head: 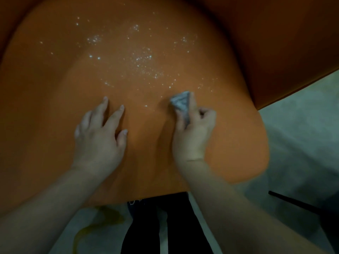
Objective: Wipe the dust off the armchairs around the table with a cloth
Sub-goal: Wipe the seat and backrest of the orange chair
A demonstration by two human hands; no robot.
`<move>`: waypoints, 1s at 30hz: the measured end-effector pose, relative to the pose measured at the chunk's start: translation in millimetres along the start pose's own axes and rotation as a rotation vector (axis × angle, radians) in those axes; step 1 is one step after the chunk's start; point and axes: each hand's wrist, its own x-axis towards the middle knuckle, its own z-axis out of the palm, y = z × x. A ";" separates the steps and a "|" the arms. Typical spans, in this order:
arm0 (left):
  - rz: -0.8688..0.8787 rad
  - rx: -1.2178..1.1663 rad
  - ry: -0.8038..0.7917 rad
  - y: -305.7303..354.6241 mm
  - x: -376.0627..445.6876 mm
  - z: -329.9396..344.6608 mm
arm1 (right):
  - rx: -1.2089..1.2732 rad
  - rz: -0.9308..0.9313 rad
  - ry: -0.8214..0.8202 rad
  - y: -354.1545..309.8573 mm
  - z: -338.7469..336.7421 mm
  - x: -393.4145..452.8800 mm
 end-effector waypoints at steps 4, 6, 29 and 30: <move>-0.041 0.045 0.023 -18.6 -0.8 -1.7 | 0.067 0.007 0.322 -1.5 -17.7 19.4; -0.071 0.040 0.030 -24.9 -1.1 -2.2 | -0.068 -0.062 0.249 -2.4 -17.3 13.9; -0.138 0.004 0.046 0.7 10.6 -5.7 | -0.116 0.012 0.108 9.2 -19.8 113.7; -0.155 0.002 0.046 -1.3 11.3 -6.7 | -0.100 0.059 0.095 7.7 -17.0 115.2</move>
